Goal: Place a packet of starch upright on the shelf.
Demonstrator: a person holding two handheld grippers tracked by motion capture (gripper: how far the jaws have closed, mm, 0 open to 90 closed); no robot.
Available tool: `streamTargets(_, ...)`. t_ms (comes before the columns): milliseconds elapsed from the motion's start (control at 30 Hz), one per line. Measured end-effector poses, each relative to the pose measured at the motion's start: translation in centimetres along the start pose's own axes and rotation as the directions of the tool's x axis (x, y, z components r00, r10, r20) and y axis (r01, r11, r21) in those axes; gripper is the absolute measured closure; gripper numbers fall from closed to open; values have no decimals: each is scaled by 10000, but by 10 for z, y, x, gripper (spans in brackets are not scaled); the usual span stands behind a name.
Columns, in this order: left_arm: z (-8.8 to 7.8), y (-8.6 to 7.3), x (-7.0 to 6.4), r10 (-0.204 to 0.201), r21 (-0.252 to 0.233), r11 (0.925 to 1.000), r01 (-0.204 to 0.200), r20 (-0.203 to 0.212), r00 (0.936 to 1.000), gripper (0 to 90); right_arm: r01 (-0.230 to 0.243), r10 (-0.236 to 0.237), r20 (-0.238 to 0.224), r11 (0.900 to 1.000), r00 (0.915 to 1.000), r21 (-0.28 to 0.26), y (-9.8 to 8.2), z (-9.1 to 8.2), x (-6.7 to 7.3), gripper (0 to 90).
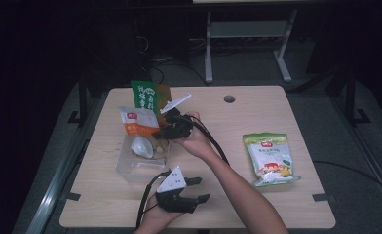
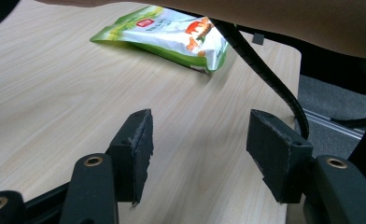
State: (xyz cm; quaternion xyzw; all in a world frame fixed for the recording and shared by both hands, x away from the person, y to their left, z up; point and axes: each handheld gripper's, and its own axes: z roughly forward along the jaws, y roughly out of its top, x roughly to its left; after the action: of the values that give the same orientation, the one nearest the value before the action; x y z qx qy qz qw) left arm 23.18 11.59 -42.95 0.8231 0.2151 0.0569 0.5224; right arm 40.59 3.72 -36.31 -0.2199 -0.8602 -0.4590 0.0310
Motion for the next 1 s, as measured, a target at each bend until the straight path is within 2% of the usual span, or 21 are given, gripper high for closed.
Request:
streamTargets(33,0,0,0,3,3,10000,-3,3,10000,406,130,-130,5,9999,9999,10,-1,0,-1,889)
streamTargets(133,0,0,0,-5,13,10000,5,-25,10000,405,46,-44,-105,9997,9999,238,-3,2,0,896)
streamTargets(167,0,0,0,-2,24,10000,2,-30,10000,406,269,-276,178,9988,9995,400,-5,5,1,895)
streamTargets(200,-1,0,0,-4,29,10000,4,-38,10000,405,371,-375,138,9988,9992,320,-6,6,1,895)
streamTargets(233,-1,0,1,-6,8,10000,6,-45,10000,406,244,-243,-16,9994,9997,232,-6,7,0,895)
streamTargets(333,-1,0,1,-26,16,10000,26,-74,10000,404,181,-183,78,9997,9998,187,-5,6,0,891)
streamTargets(433,0,0,2,16,33,10000,-16,-67,10000,401,105,-106,152,9999,9998,77,-5,3,-1,830)
streamTargets(567,0,0,2,-18,36,10000,18,-70,10000,395,147,-147,124,9999,9998,-10,-5,-3,-1,767)
streamTargets(633,0,0,2,-54,57,10000,54,-74,10000,391,-5,5,19,9999,10000,-105,-5,-7,-1,738)
streamTargets(867,1,-1,2,-167,128,9998,169,-123,9998,382,-31,27,-145,9995,9999,-299,-10,-26,-5,670)
streamTargets(1000,2,-1,2,-150,126,9998,152,-146,9998,377,-247,233,-333,9988,9992,-411,-16,-41,-4,630)
